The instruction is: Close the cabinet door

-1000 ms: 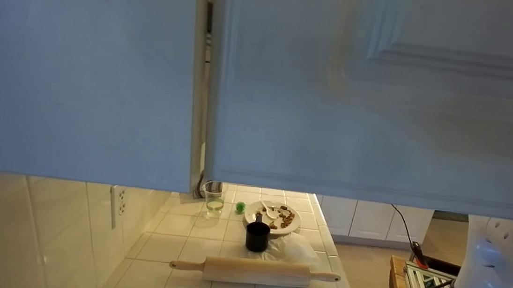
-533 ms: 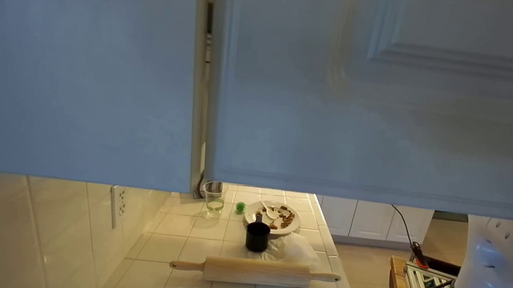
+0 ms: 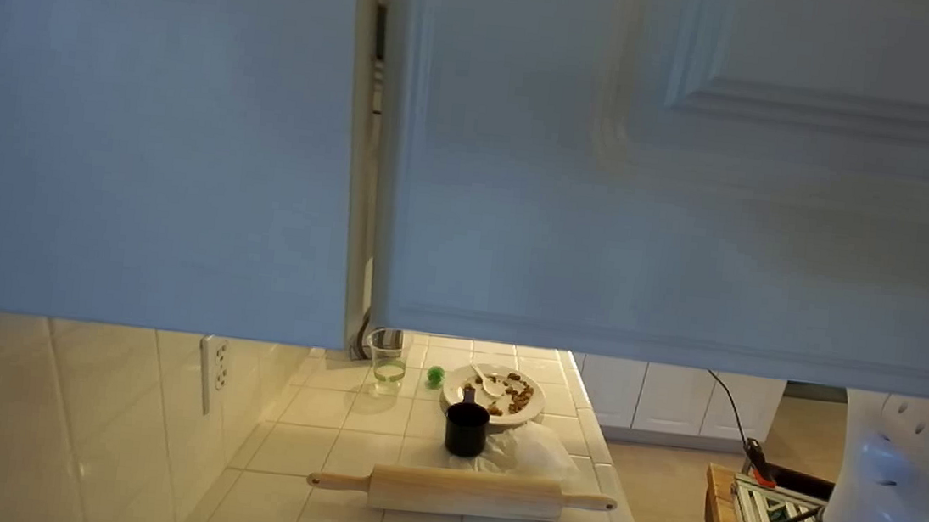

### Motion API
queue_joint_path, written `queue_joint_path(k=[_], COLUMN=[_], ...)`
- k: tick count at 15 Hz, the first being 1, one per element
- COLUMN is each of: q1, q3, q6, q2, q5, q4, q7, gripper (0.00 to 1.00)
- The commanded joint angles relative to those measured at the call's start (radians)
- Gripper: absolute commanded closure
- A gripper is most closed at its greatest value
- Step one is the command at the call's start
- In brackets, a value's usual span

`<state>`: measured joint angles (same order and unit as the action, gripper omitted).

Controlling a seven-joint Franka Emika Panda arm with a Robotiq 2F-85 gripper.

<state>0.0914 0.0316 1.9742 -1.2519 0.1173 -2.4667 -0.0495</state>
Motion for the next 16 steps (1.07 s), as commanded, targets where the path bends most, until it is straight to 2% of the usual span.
queue_joint_path(k=[1, 6, 8, 13, 16], q1=[0.075, 0.168, 0.175, 0.202, 0.252], q3=[-0.036, -0.069, -0.076, -0.082, -0.104], q6=[0.032, -0.059, -0.081, -0.031, 0.013], q2=[0.052, 0.074, 0.079, 0.143, 0.197], q5=[-0.064, -0.174, -0.203, -0.216, -0.228], q4=[0.078, 0.171, 0.203, 0.299, 0.362], q7=[-0.074, -0.13, -0.135, -0.201, -0.284], gripper=[0.0, 0.0, 0.0, 0.0, 0.0])
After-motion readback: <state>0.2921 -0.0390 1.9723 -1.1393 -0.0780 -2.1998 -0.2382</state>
